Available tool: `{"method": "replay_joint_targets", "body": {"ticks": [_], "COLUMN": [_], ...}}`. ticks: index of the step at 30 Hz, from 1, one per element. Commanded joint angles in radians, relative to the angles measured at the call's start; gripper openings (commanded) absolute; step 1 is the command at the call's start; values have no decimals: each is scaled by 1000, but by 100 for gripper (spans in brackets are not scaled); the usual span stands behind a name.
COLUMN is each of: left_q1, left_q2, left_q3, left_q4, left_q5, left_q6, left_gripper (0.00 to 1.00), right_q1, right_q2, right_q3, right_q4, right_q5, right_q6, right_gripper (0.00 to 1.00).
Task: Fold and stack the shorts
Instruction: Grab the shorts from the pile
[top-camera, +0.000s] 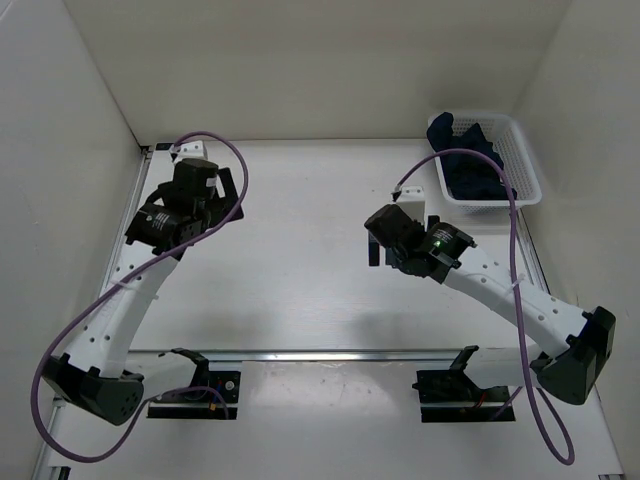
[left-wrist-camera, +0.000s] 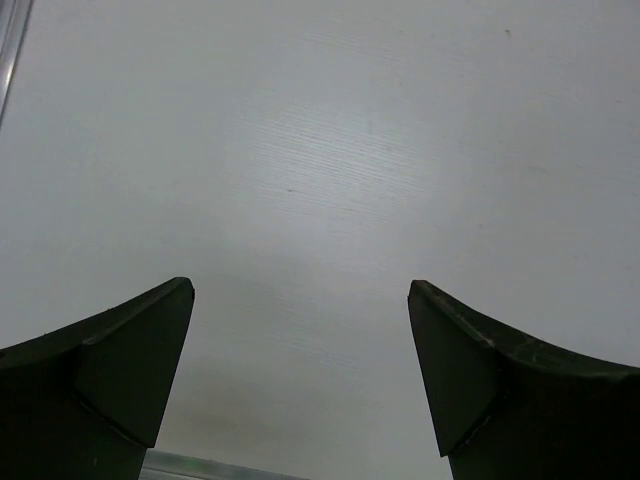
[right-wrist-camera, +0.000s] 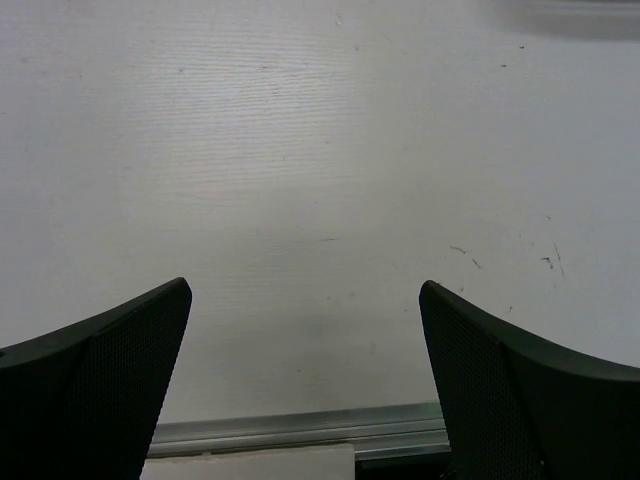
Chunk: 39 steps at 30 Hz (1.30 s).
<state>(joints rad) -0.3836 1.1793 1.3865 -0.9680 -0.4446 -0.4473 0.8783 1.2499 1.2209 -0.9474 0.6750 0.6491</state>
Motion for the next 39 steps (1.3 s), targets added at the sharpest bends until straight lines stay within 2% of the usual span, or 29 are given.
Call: {"method": "replay_joint_targets", "body": {"ticks": [1,4,7,8,9,10,12,13,15,18,20,24,30,34,38,39], "left_q1": [-1,-1,-1,-1,-1,-1,-1,-1,-1,-1,-1,-1,-1,8,8,8], "left_q2": [-64,-78,-87,-87,-87,-98,-107,-107,-116,-104,-92,-50,-21,-9,32,33], "left_q3": [14,14,14,14,14,14,5,5,5,26,39,39,48,48,48,48], "left_q4": [31,31,31,31,31,41,52,52,61,61,61,61,61,61,61,61], "left_q5": [121,156,185,185,173,173,164,164,175,208,208,208,208,185,166,141], "left_q6": [62,71,71,71,71,71,71,62,52,52,52,52,52,61,61,41], "left_gripper": [100,100,100,100,100,100,100,100,100,100,100,100,100,100,100,100], "right_q1": [-1,-1,-80,-141,-221,-321,-436,-552,-698,-816,-860,-950,-1015,-1050,-1050,-1050], "right_q2": [-3,17,46,65,84,109,147,196,293,443,526,796,1100,1235,1289,1289], "right_q3": [22,32,66,98,138,159,251,288,413,573,652,865,1162,1268,1251,1229], "right_q4": [-19,-19,-10,2,54,71,81,93,93,93,93,93,108,139,242,275], "right_q5": [44,55,66,66,11,-23,-102,-148,-286,-388,-429,-517,-554,-601,-641,-658], "right_q6": [44,55,-1,-35,-139,-176,-235,-246,-264,-264,-255,-235,-192,-157,-137,-126], "right_gripper": [99,99,99,99,98,98,98,98,98,98,96,96,96,94,85,78]}}
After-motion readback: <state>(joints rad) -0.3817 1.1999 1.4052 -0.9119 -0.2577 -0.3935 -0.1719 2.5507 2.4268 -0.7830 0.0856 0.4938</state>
